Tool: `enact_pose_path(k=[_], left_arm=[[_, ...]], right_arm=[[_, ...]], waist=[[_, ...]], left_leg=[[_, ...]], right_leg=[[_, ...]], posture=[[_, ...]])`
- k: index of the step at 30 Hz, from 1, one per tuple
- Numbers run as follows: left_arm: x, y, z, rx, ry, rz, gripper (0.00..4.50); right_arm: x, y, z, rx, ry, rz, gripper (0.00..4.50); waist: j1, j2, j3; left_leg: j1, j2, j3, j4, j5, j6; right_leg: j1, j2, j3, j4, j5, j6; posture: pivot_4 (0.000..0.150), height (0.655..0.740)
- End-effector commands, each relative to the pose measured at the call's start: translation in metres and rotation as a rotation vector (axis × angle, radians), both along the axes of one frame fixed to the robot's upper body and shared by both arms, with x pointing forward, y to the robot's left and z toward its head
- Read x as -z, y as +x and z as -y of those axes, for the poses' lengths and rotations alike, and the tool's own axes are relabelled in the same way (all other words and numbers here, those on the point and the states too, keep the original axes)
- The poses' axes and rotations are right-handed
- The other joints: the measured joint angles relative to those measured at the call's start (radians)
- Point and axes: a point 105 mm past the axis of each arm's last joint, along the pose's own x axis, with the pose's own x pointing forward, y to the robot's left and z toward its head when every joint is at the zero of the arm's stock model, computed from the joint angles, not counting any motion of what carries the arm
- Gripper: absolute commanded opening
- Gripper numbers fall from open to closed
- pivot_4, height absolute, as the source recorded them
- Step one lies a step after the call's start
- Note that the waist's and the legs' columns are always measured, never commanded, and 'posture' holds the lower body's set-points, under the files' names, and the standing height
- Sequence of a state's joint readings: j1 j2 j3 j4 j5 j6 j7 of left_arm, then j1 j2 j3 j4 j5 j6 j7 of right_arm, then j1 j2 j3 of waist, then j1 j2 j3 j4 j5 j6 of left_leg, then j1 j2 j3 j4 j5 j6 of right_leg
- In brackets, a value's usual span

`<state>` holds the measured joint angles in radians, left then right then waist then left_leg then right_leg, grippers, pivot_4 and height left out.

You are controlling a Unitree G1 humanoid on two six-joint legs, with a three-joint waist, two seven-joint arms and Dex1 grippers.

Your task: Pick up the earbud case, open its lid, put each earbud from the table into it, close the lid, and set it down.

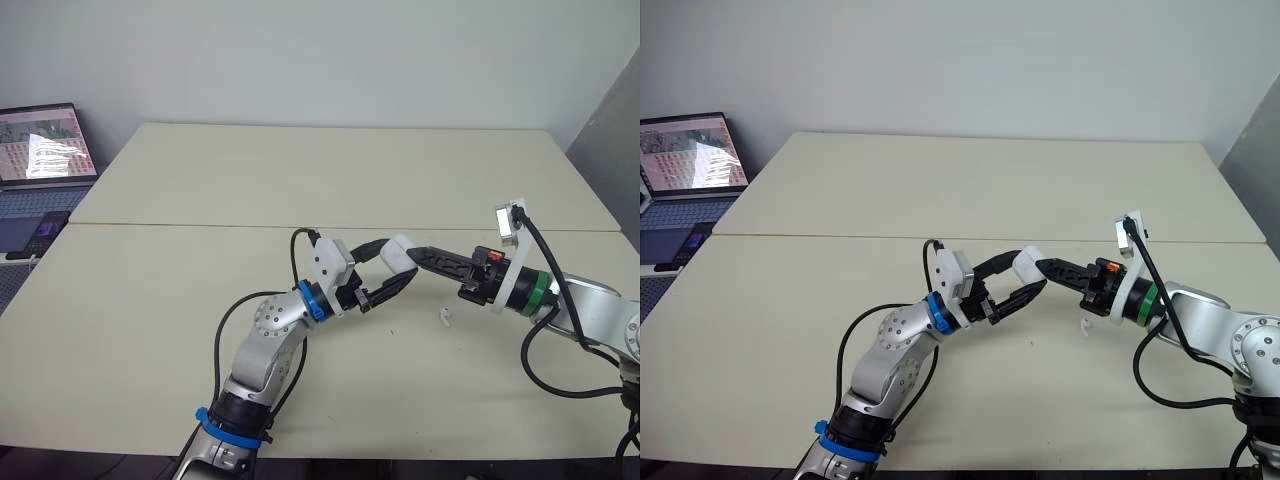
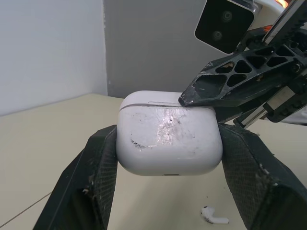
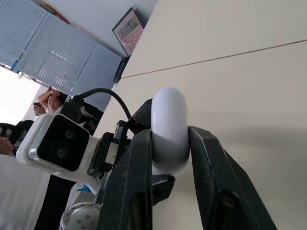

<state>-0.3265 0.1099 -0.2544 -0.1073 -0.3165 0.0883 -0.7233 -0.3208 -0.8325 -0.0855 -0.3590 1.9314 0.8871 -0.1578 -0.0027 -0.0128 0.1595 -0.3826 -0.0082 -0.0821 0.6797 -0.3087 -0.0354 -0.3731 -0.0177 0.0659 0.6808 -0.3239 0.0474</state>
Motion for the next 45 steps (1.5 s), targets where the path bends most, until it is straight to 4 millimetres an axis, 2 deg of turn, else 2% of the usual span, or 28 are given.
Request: enact_pose_path(k=[1,4,5,12,19,23,27,30,34,39,45], left_arm=[[-0.01,-0.005,0.003,0.032,-0.042,0.006,3.49],[-0.01,-0.003,0.002,0.019,-0.035,0.011,4.34],[-0.011,-0.003,0.001,0.017,-0.035,0.012,4.42],[-0.01,-0.013,-0.01,0.081,-0.008,-0.009,4.42],[0.006,-0.01,-0.028,0.062,0.074,-0.032,4.42],[0.024,-0.014,-0.039,0.044,0.138,-0.085,4.42],[0.05,-0.013,-0.048,-0.006,0.204,-0.162,4.42],[0.062,-0.015,-0.054,-0.012,0.216,-0.215,4.5],[0.072,-0.013,-0.057,-0.024,0.241,-0.235,4.5],[0.072,-0.006,-0.048,0.018,0.268,-0.195,4.5],[0.076,0.019,-0.033,0.141,0.365,-0.114,4.5]], right_arm=[[-0.011,-0.007,-0.009,-0.05,0.018,0.046,0.72],[-0.012,-0.007,-0.009,-0.048,0.028,0.046,0.72],[-0.013,-0.007,-0.008,-0.046,0.031,0.046,0.72],[-0.017,-0.003,-0.001,-0.021,0.038,0.061,0.72],[-0.014,0.001,0.003,-0.009,0.019,0.068,0.72],[-0.004,0.003,0.009,0.024,-0.035,0.093,0.72],[0.023,0.002,0.028,0.07,-0.233,0.197,0.72],[0.034,-0.007,0.033,0.049,-0.278,0.217,1.3],[0.038,-0.015,0.037,0.053,-0.285,0.242,2.73],[0.039,-0.03,0.035,0.038,-0.265,0.278,4.48],[0.043,-0.072,0.021,-0.151,-0.246,0.263,4.48]], waist=[[0.0,0.0,0.0],[0.0,0.0,0.0],[0.0,0.0,0.0],[-0.001,0.0,0.0],[0.0,0.0,0.0],[0.0,0.0,0.0],[0.003,0.0,0.0],[0.002,0.0,0.0],[0.001,0.0,0.0],[0.001,0.0,0.0],[0.007,0.0,0.0]], left_leg=[[0.0,0.0,0.0,0.0,0.0,0.0],[0.0,0.0,0.0,0.0,0.0,0.0],[0.0,0.0,0.0,0.0,0.0,0.0],[0.0,0.0,0.0,0.0,0.0,0.0],[0.0,0.0,0.0,-0.001,0.0,0.0],[0.0,0.0,0.0,-0.001,0.0,0.0],[0.0,0.0,-0.001,-0.002,0.0,0.0],[0.0,0.0,0.0,-0.001,0.0,0.0],[0.001,0.001,-0.001,-0.001,0.0,0.0],[0.001,0.0,-0.001,-0.002,0.0,0.0],[0.001,-0.001,0.0,-0.001,0.0,0.0]], right_leg=[[0.0,0.0,0.0,0.0,0.0,0.0],[0.0,0.0,0.0,0.0,0.0,0.0],[0.0,0.0,0.0,0.0,0.0,0.0],[0.0,0.0,0.0,0.0,0.0,0.0],[0.0,0.0,0.0,0.0,0.0,0.0],[0.0,0.0,0.0,0.0,0.0,0.0],[-0.001,0.0,0.0,-0.001,0.0,0.0],[-0.001,0.0,0.0,-0.001,0.0,0.0],[0.0,0.0,0.0,0.0,0.0,0.0],[-0.001,0.0,0.0,0.0,0.0,0.0],[0.0,0.0,-0.004,-0.001,0.0,0.0]], posture=[[0.15,0.74],[0.15,0.74],[0.15,0.74],[0.15,0.74],[0.15,0.74],[0.15,0.74],[0.15,0.74],[0.15,0.74],[0.15,0.74],[0.15,0.74],[0.15,0.74]])
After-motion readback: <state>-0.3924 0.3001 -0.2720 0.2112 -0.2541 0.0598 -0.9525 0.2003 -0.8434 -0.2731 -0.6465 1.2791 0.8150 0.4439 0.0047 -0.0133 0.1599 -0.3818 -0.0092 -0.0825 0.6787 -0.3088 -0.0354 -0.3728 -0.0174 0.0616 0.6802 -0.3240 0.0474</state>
